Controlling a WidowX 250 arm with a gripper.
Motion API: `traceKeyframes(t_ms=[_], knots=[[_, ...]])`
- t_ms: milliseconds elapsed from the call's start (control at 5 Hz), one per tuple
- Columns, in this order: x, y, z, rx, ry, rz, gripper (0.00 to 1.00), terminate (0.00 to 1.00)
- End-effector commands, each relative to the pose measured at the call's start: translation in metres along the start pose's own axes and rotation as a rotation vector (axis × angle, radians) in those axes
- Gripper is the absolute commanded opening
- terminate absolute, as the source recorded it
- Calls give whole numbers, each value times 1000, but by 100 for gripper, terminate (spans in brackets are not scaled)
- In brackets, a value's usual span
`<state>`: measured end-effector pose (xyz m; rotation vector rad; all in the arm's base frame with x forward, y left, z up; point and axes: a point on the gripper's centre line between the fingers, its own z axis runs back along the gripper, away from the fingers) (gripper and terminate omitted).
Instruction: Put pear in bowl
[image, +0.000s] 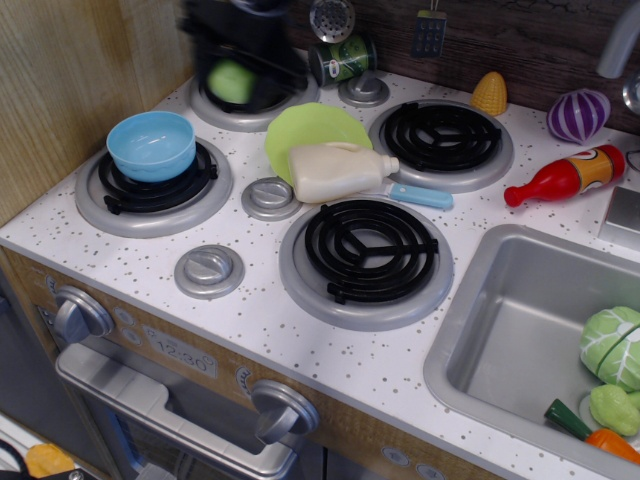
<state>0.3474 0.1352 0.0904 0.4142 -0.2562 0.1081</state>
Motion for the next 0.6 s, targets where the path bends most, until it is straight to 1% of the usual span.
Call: traceKeyframes(t_ms=[0,200,400], knots=[[-13,60,9,-25,-32,-41,0,0],[-23,67,4,-55,-49,-71,0,0],[-21,62,-4,-88,-84,-88,100,100]])
